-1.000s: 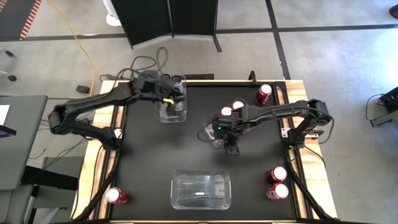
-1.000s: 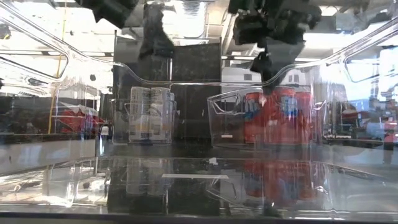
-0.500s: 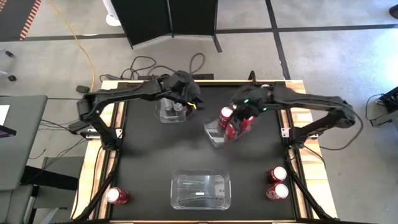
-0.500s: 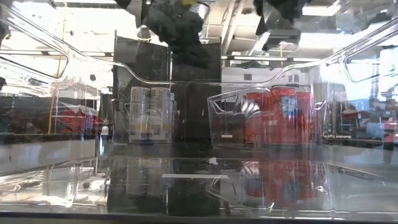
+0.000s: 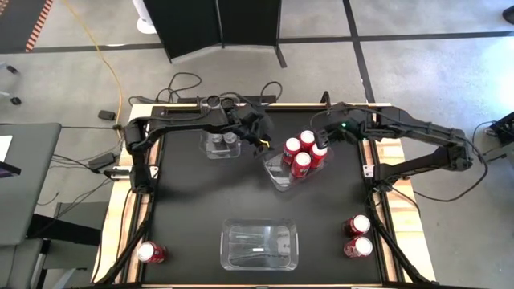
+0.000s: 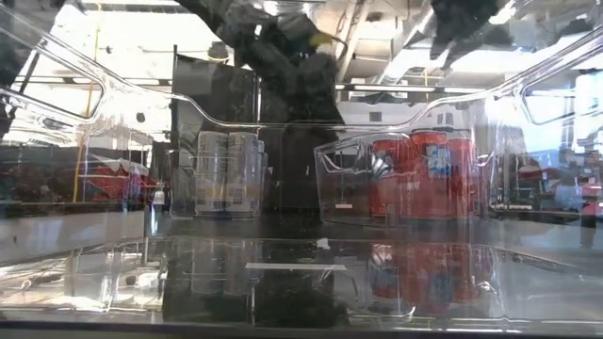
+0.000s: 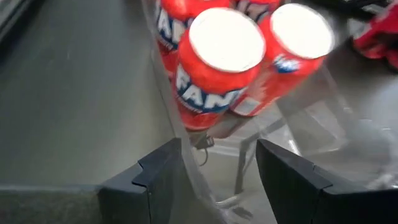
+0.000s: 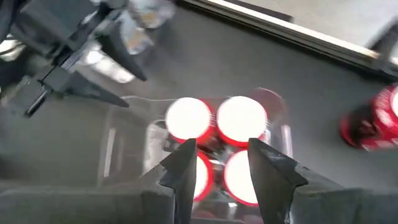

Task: Sort soda cans
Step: Adjust the top transparent bin

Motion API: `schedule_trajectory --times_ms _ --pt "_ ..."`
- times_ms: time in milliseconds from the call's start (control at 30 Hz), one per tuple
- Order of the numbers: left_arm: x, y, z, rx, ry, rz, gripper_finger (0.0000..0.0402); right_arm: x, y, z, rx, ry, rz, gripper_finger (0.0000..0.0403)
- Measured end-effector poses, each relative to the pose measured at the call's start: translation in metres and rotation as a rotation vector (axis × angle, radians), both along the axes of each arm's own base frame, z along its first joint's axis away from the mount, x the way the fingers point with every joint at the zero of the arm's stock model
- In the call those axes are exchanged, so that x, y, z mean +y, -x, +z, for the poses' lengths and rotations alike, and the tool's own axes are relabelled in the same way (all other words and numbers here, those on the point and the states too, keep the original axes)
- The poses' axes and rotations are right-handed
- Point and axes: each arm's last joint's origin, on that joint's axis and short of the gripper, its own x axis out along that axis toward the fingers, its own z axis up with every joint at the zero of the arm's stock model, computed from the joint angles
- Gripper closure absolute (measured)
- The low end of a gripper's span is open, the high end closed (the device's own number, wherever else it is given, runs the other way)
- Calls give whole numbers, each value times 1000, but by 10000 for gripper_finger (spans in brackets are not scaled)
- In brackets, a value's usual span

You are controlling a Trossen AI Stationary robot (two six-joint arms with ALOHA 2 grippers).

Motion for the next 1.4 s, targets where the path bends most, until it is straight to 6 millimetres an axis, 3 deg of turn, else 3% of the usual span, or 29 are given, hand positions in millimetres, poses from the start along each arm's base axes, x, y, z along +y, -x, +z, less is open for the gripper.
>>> schedule_trajectory --times_ms 233,367,800,967,1400 --pt "6 -16 -29 0 21 34 200 -4 2 0 10 1 -24 249" --pt "7 -17 -34 19 25 48 217 -4 2 -1 13 0 -23 251" --pt "7 -15 -35 61 -36 86 377 -3 8 -5 85 -26 -37 293" --pt "5 -12 -37 93 -17 69 384 -3 9 -5 88 -26 -36 293" --pt "2 -3 -38 204 46 240 401 -10 10 -8 122 -25 -64 294"
